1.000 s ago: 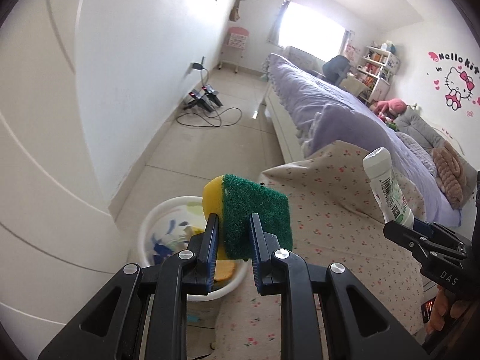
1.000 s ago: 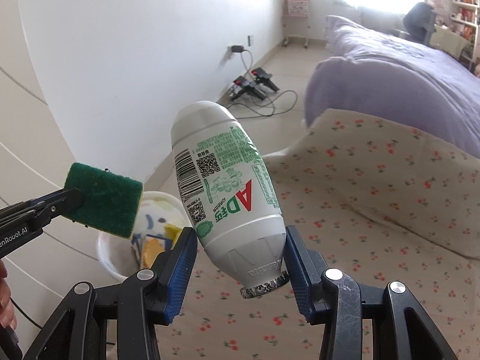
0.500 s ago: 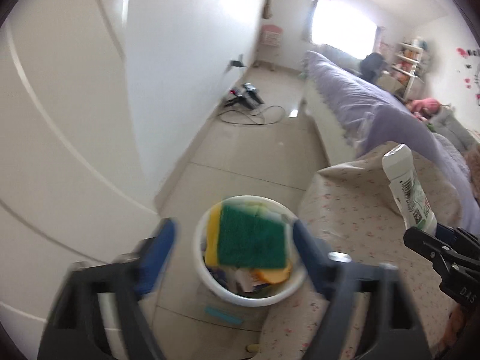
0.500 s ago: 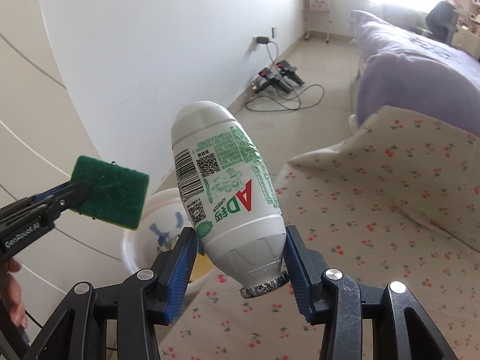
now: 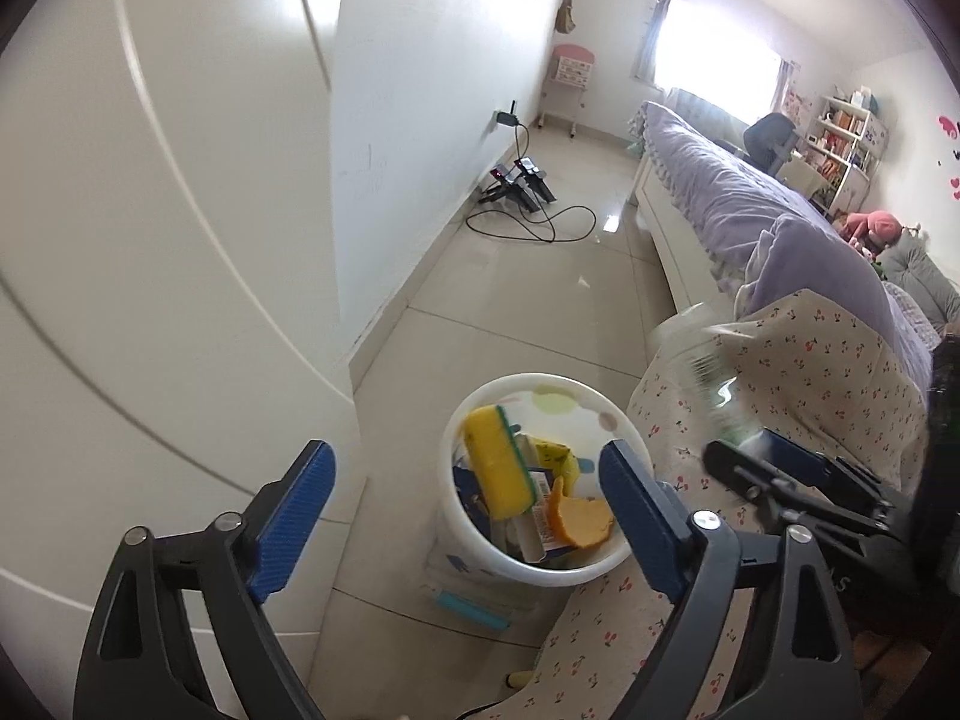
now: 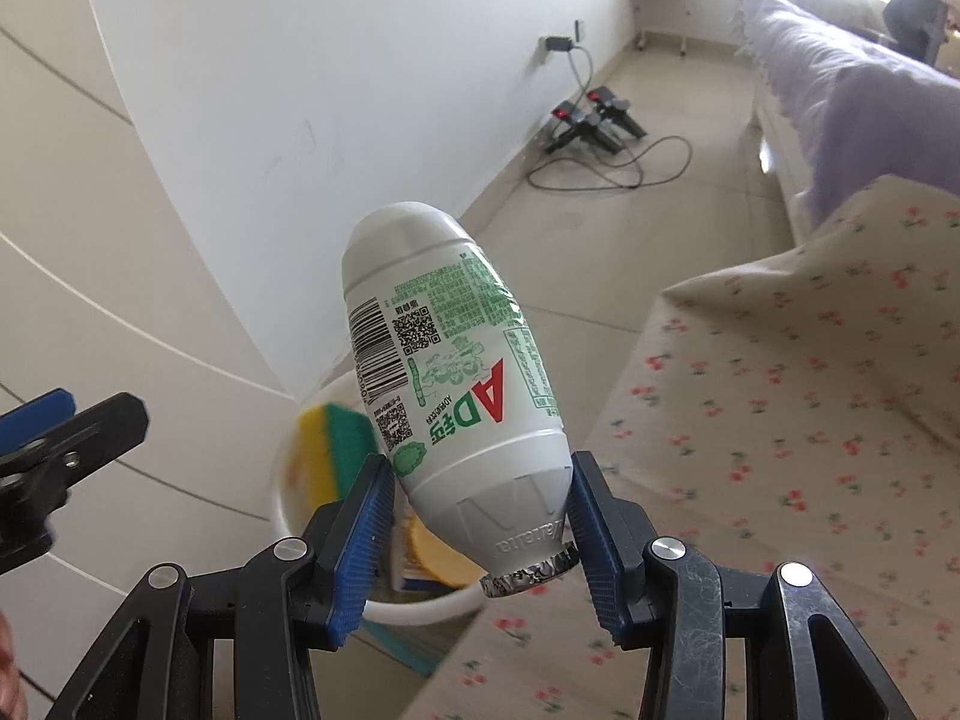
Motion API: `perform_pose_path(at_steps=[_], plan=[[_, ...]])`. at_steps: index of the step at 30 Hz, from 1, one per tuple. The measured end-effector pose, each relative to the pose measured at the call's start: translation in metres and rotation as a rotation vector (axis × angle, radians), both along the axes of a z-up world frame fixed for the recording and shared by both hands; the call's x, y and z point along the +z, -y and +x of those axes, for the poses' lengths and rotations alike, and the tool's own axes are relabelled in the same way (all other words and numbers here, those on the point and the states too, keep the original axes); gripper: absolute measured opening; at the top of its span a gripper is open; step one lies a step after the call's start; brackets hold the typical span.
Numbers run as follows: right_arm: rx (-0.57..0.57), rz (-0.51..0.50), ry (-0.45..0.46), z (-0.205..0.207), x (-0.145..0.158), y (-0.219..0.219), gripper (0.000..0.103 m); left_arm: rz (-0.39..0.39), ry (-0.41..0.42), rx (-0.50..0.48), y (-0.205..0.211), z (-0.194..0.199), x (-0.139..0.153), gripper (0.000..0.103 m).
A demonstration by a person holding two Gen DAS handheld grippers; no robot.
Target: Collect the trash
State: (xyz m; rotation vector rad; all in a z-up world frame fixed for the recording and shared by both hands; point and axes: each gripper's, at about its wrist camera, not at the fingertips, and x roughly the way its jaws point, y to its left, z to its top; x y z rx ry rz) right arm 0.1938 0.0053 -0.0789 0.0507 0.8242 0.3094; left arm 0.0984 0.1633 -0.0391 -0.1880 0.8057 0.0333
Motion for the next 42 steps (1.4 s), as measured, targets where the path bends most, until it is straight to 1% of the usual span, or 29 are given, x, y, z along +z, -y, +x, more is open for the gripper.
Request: perform_pose_path(at_steps=[1, 2, 3, 4, 7, 10, 13, 14, 16, 18, 20, 24, 26, 28, 30, 38, 42], plan=[[0.005, 0.022, 0.005, 0.002, -0.003, -0.001, 0.065, 0.000, -0.001, 0.004, -0.001, -0.002, 0.000, 0.102], [-0.003, 0.032, 0.003, 0.003, -0.006, -0.001, 0.084, 0.002, -0.004, 0.006, -0.002, -0.004, 0.001, 0.103], [-0.014, 0.037, 0.005, 0.003, -0.007, -0.001, 0.090, 0.003, -0.004, 0.004, -0.003, -0.005, 0.001, 0.103], [-0.025, 0.044, 0.008, 0.002, -0.007, 0.001, 0.093, 0.005, -0.001, -0.004, -0.002, -0.006, 0.002, 0.103], [-0.050, 0.021, 0.010, -0.004, -0.003, 0.004, 0.094, 0.028, 0.003, -0.035, 0.008, -0.013, 0.004, 0.103], [-0.134, -0.025, 0.019, -0.019, 0.006, 0.015, 0.102, 0.041, 0.001, -0.069, 0.024, -0.026, 0.007, 0.103], [-0.192, -0.056, 0.012, -0.038, 0.014, 0.026, 0.102, 0.057, -0.005, -0.105, 0.041, -0.038, 0.008, 0.103], [-0.211, -0.073, 0.022, -0.049, 0.017, 0.031, 0.102, 0.068, -0.004, -0.117, 0.044, -0.045, 0.009, 0.103], [-0.248, -0.137, 0.058, -0.067, 0.024, 0.034, 0.102, 0.105, -0.004, -0.142, 0.056, -0.058, 0.008, 0.103], [-0.275, -0.207, 0.093, -0.087, 0.030, 0.038, 0.102, 0.116, -0.005, -0.155, 0.062, -0.067, 0.007, 0.103], [-0.319, -0.226, 0.121, -0.103, 0.036, 0.045, 0.102, 0.121, -0.001, -0.161, 0.066, -0.075, 0.007, 0.103], [-0.412, -0.217, 0.172, -0.136, 0.046, 0.060, 0.102, 0.173, 0.053, -0.182, 0.072, -0.097, 0.011, 0.103], [-0.451, -0.221, 0.194, -0.150, 0.048, 0.064, 0.102, 0.184, 0.070, -0.188, 0.074, -0.103, 0.013, 0.103], [-0.499, -0.221, 0.219, -0.163, 0.050, 0.067, 0.102, 0.154, 0.064, -0.192, 0.076, -0.106, 0.018, 0.103], [-0.529, -0.208, 0.234, -0.174, 0.053, 0.069, 0.102, 0.128, 0.078, -0.204, 0.077, -0.110, 0.022, 0.103], [-0.559, -0.186, 0.273, -0.192, 0.058, 0.059, 0.102, 0.112, 0.101, -0.222, 0.084, -0.124, 0.028, 0.103], [-0.575, -0.178, 0.270, -0.198, 0.056, 0.057, 0.102, 0.115, 0.112, -0.229, 0.088, -0.128, 0.029, 0.103]])
